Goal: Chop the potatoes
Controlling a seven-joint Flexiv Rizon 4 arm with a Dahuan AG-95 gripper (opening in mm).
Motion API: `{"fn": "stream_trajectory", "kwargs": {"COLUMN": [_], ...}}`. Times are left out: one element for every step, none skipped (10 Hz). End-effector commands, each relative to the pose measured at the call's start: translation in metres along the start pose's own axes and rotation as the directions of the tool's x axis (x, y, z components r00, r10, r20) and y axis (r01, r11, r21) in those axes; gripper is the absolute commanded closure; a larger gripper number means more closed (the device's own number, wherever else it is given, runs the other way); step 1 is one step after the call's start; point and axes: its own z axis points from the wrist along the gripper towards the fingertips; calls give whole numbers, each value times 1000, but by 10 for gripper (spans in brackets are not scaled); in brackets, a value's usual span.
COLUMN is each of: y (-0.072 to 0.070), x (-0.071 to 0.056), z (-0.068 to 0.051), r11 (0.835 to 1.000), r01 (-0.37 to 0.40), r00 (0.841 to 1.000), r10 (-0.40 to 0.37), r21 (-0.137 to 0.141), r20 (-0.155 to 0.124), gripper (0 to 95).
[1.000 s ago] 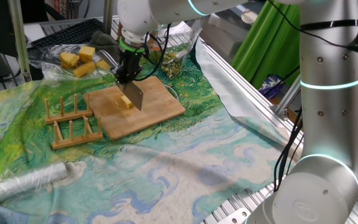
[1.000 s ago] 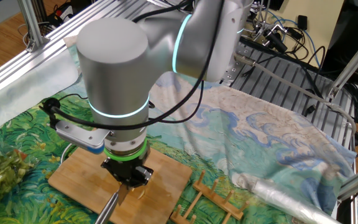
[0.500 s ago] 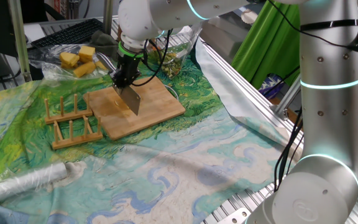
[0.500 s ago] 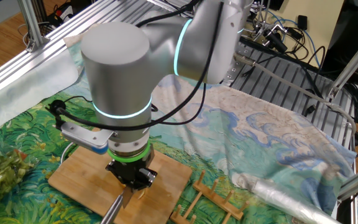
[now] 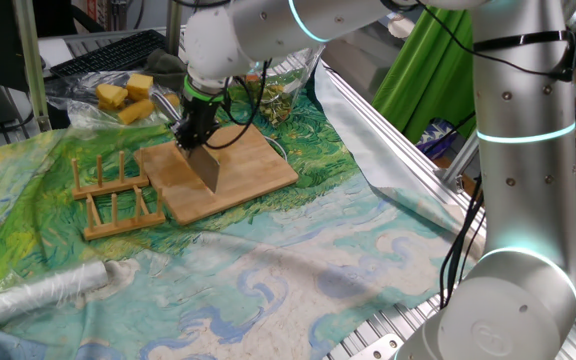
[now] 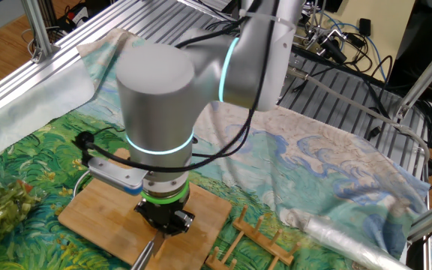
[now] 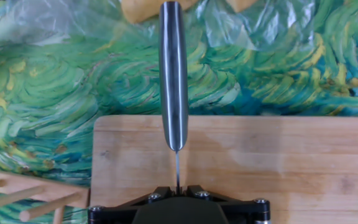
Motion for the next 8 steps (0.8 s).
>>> {"fn": "stream_trajectory", "kwargs": {"y": [-1, -1, -1, -1, -1, -1, -1, -1], "x": [-1, -2, -2, -2, -2, -2, -2, -1], "z": [2, 3, 3, 4, 3, 3, 3, 2], "r11": [1000, 1000, 1000, 1000, 1000, 1000, 1000, 1000], "r01": [0, 0, 2, 4, 3, 3, 3, 4], "r00": [1000, 1000, 1000, 1000, 1000, 1000, 1000, 1000], "r10": [0, -1, -2, -4, -3, -3, -3, -4], "r21": [-2, -1, -1, -2, -2, -4, -4, -4], "r20": [-3, -3, -3, -2, -2, 0, 2, 3], "gripper": [950, 950, 950, 950, 950, 950, 950, 950]}}
